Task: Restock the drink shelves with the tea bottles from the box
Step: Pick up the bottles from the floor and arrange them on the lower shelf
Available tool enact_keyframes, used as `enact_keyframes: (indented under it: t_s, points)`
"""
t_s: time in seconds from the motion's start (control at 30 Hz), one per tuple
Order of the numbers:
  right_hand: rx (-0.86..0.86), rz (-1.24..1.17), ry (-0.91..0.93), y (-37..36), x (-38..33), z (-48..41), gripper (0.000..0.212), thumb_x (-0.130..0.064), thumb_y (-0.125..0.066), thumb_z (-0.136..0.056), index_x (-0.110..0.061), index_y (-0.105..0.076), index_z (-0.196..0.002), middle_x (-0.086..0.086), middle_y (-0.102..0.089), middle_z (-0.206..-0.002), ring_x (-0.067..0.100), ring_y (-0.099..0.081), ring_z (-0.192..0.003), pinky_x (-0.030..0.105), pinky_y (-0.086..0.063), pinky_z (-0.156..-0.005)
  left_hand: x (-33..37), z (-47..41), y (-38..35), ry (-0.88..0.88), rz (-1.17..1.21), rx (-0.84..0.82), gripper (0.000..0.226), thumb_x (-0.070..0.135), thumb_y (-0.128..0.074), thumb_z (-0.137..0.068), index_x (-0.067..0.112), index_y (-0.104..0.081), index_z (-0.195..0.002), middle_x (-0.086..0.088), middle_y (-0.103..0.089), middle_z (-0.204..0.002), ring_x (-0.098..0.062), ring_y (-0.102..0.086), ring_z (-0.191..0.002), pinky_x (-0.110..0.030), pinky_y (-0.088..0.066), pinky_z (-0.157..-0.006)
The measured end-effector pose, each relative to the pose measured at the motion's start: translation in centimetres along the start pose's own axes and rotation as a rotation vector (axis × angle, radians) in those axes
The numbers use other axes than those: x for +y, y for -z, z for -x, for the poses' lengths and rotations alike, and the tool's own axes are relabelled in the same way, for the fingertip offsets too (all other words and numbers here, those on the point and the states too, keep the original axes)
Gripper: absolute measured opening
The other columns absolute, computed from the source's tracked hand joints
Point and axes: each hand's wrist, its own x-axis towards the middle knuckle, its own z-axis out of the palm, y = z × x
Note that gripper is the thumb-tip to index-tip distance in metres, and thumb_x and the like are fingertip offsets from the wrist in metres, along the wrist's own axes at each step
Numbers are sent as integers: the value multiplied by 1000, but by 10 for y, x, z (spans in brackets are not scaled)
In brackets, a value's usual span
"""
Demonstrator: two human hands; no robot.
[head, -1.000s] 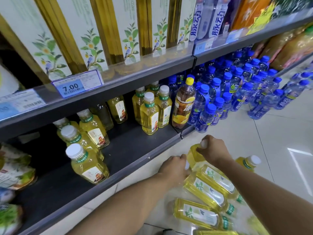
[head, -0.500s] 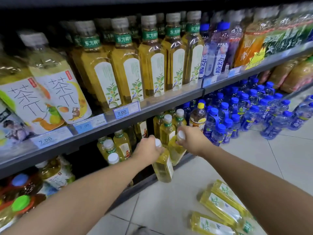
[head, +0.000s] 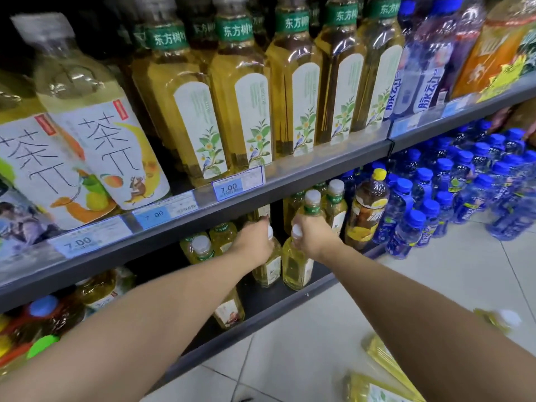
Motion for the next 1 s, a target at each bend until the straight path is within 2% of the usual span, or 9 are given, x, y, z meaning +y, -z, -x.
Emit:
enact_keyframes:
  t_s: [0.23, 0.37, 0.47, 0.53, 0.6, 0.7, 0.8, 0.9, 1.0]
  points:
    - [-4, 107, -18, -7, -9, -37, 9, -6, -58, -89, -12, -55, -83, 13, -55, -87, 38, -62, -91, 33, -44, -70, -3, -31, -2, 56, -93, -38, 31, 18, -56, -99, 12, -51, -129, -6, -48, -108, -21, -54, -99, -31, -43, -81]
    - [20, 181, 10, -14, -17, -65, 25, -9, -62, -91, -8, -63, -115, 14, -64, -111, 34, -63, -105, 33, -50, -84, 10, -46, 5, 38, -134, 23, 36, 20, -44, -104, 0, -57, -132, -16, -64, -108, -24, -59, -85, -32, -45, -68]
    - [35, 246, 12, -14, -25, -81, 25, -10, -54, -97, -9, -63, -120, 12, -64, -121, 28, -62, -112, 32, -49, -90, 7, -51, 15, -51, -132, -44, 41, 16, -34, -108, -2, -45, -143, -18, -49, -146, -34, -50, -126, -33, -36, -95]
    - [70, 263, 44, -17, -29, -90, 28, -12, -44, -101, -11, -61, -124, 11, -61, -129, 28, -57, -119, 34, -46, -96, 0, -55, 14, -79, -116, -130, 42, 13, -29, -109, -2, -41, -145, -16, -48, -146, -31, -42, -137, -25, -30, -100]
    - [85, 326, 73, -24, -31, -96, 31, -14, -39, -103, -14, -60, -127, 10, -59, -133, 27, -54, -123, 34, -44, -98, -3, -56, 14, -39, -29, -33, 37, 17, -30, -109, -2, -53, -130, -10, -56, -108, -27, -56, -111, -10, -39, -83]
    - [63, 470, 111, -30, -33, -100, 30, -13, -39, -104, -15, -60, -125, 9, -60, -131, 26, -55, -122, 34, -44, -97, -2, -60, 4, 53, 71, 65, 35, 13, -32, -109, 6, -44, -77, -1, -34, -74, -4, -35, -67, -3, -37, -61]
    - [48, 453, 102, -33, -34, -95, 32, -5, -40, -101, -9, -57, -128, 13, -57, -133, 29, -54, -123, 35, -44, -98, -14, -61, -8, 56, -210, 155, 33, 37, -33, -106, 19, -57, -121, -2, -56, -108, -18, -56, -108, -20, -35, -74]
    - [94, 318, 184, -34, -21, -67, 49, -1, -41, -99, -5, -33, -147, 20, -29, -154, 33, -40, -136, 36, -39, -105, -23, -47, -35, -227, -623, 79, 55, 21, -40, -99, 18, -29, -153, -8, -31, -158, -28, -23, -148, -43, -22, -116]
    - [85, 198, 251, -49, 8, -30, 79, 5, -50, -91, -13, -11, -157, 11, 4, -164, 32, -30, -143, 38, -43, -103, -32, -31, -61, -410, -850, 133, 63, 17, -45, -98, 5, -20, -155, -16, -22, -159, -33, -11, -150, -54, -1, -122]
